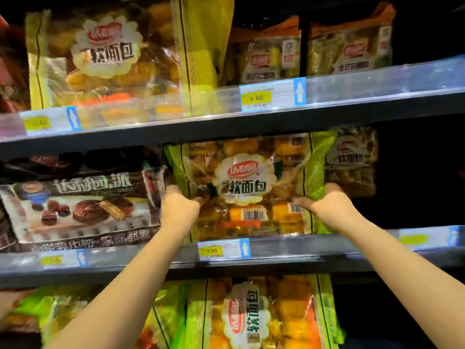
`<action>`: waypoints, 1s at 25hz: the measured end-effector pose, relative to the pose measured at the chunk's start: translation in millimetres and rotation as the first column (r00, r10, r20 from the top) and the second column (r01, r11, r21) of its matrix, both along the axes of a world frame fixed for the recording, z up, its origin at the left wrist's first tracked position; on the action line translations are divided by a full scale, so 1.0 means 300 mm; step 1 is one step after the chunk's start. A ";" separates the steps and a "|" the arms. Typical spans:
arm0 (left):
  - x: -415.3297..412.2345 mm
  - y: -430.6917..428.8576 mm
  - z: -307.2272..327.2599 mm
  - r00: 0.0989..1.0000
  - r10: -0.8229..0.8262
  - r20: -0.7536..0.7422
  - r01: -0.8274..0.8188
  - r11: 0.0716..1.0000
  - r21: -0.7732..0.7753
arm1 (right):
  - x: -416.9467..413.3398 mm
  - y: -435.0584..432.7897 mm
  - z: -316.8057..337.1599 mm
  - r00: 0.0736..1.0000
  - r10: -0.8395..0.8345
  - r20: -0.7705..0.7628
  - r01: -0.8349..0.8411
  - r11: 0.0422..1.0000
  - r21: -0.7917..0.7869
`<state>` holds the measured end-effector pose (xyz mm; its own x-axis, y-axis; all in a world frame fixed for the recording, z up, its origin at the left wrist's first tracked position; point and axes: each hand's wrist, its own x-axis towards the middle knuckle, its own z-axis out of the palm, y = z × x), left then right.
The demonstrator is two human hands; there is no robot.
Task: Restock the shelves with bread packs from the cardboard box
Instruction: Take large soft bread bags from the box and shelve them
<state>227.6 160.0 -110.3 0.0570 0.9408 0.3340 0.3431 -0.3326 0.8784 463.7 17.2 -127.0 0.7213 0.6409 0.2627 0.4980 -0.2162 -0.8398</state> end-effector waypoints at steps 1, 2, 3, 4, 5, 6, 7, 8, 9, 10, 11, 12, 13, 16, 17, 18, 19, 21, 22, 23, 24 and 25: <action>-0.005 -0.033 -0.012 0.988 0.119 -0.094 -0.108 0.987 0.121 | 0.000 0.001 0.007 0.995 -0.074 0.068 0.078 0.995 -0.056; -0.015 -0.068 -0.024 0.964 0.224 -0.142 -0.177 0.943 0.282 | -0.006 -0.001 0.017 0.985 -0.127 0.114 0.135 0.988 -0.071; -0.024 -0.103 -0.031 0.943 0.287 -0.167 -0.186 0.873 0.452 | -0.013 0.007 0.018 0.976 -0.165 0.140 0.173 0.984 -0.049; -0.035 -0.117 -0.040 0.921 0.314 -0.231 -0.125 0.800 0.587 | -0.038 0.008 0.028 0.975 -0.173 0.139 0.174 0.985 0.002; -0.038 -0.113 -0.048 0.871 0.336 -0.359 -0.030 0.765 0.643 | -0.062 0.013 0.026 0.979 -0.153 0.133 0.153 0.988 0.010; -0.039 -0.095 -0.052 0.799 0.330 -0.502 0.072 0.777 0.626 | -0.084 0.017 0.025 0.982 -0.114 0.153 0.116 0.993 -0.002; -0.040 -0.073 -0.054 0.724 0.289 -0.627 0.151 0.820 0.552 | -0.101 0.025 0.022 0.980 -0.076 0.184 0.086 0.995 -0.049; -0.040 -0.054 -0.051 0.671 0.232 -0.704 0.196 0.860 0.471 | -0.114 0.035 0.020 0.977 -0.049 0.206 0.074 0.991 -0.113; -0.038 -0.038 -0.046 0.640 0.197 -0.743 0.219 0.880 0.421 | -0.123 0.045 0.023 0.975 -0.048 0.217 0.082 0.985 -0.153; -0.033 -0.019 -0.037 0.616 0.181 -0.767 0.233 0.888 0.397 | -0.127 0.058 0.031 0.972 -0.062 0.225 0.107 0.976 -0.189; -0.029 -0.010 -0.022 0.593 0.164 -0.788 0.247 0.895 0.372 | -0.129 0.074 0.041 0.970 -0.070 0.235 0.129 0.961 -0.246; -0.027 -0.004 -0.011 0.578 0.141 -0.804 0.258 0.903 0.344 | -0.130 0.091 0.044 0.964 -0.079 0.254 0.153 0.945 -0.289; -0.019 0.005 0.001 0.570 0.128 -0.812 0.266 0.906 0.329 | -0.123 0.112 0.045 0.960 -0.085 0.266 0.170 0.935 -0.312; -0.014 0.001 0.024 0.534 0.123 -0.836 0.249 0.923 0.294 | -0.114 0.122 0.048 0.959 -0.092 0.267 0.180 0.929 -0.324; -0.024 -0.015 0.031 0.516 0.127 -0.847 0.242 0.927 0.287 | -0.121 0.106 0.049 0.957 -0.106 0.269 0.194 0.925 -0.327; -0.038 -0.038 0.037 0.501 0.133 -0.855 0.237 0.929 0.284 | -0.136 0.084 0.045 0.949 -0.124 0.289 0.221 0.917 -0.332; -0.059 -0.064 0.039 0.500 0.142 -0.854 0.248 0.922 0.298 | -0.157 0.057 0.035 0.935 -0.140 0.327 0.248 0.916 -0.316; -0.128 -0.128 0.025 0.544 0.132 -0.828 0.296 0.894 0.337 | -0.219 -0.004 0.002 0.888 -0.160 0.432 0.281 0.931 -0.232; -0.179 -0.167 0.003 0.574 0.096 -0.813 0.332 0.881 0.338 | -0.256 -0.043 -0.019 0.859 -0.153 0.489 0.272 0.945 -0.182; -0.236 -0.207 -0.025 0.591 0.044 -0.806 0.379 0.867 0.325 | -0.291 -0.083 -0.039 0.832 -0.114 0.544 0.224 0.965 -0.139; -0.302 -0.256 -0.058 0.577 -0.018 -0.816 0.435 0.853 0.289 | -0.342 -0.133 -0.058 0.813 -0.038 0.581 0.132 0.984 -0.121; -0.370 -0.309 -0.092 0.534 -0.089 -0.841 0.488 0.844 0.221 | -0.389 -0.192 -0.097 0.790 0.092 0.606 -0.009 0.990 -0.138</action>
<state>116.7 67.2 -137.9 0.7203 0.6129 0.3249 0.6271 -0.7756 0.0726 347.1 -40.3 -156.0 0.4032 0.7282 0.5542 0.9100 -0.2554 -0.3265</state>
